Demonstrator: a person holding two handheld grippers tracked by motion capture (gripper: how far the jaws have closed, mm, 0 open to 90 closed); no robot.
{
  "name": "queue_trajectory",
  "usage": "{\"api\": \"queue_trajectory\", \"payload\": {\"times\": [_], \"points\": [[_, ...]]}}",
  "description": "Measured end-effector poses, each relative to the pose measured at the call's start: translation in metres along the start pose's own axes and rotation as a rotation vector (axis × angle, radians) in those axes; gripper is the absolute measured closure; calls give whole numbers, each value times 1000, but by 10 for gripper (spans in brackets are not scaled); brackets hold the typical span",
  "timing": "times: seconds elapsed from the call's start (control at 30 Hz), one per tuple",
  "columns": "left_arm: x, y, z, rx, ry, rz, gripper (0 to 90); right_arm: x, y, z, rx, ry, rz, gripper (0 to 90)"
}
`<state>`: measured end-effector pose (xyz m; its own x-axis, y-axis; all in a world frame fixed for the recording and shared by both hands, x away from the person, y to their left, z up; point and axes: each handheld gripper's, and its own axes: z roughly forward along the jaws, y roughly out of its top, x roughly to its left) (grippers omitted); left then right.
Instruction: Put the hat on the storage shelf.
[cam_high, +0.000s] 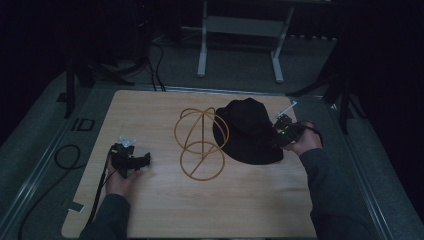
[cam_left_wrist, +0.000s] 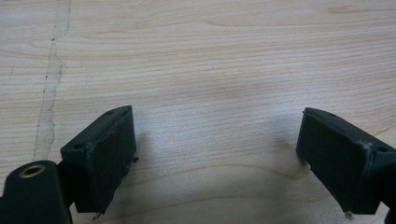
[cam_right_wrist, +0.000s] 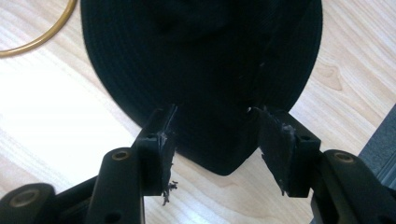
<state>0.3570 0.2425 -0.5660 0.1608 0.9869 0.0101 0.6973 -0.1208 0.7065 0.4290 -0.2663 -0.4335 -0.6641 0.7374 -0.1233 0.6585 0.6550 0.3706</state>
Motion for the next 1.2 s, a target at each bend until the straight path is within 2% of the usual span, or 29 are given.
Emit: {"api": "queue_trajectory", "payload": {"times": [0.3,0.5,0.93,1.03,1.2], "points": [[0,0,0,0,-2,4,123,-8,16,4,35,20,-5,409],[0,0,0,1,-6,7,123,-12,28,11,51,34,-11,406],[0,0,0,1,-9,9,122,-20,51,24,134,77,-22,434],[0,0,0,1,-9,9,123,-19,55,28,154,80,-26,402],[0,0,0,0,-9,9,123,-18,63,33,186,68,-31,281]]}}
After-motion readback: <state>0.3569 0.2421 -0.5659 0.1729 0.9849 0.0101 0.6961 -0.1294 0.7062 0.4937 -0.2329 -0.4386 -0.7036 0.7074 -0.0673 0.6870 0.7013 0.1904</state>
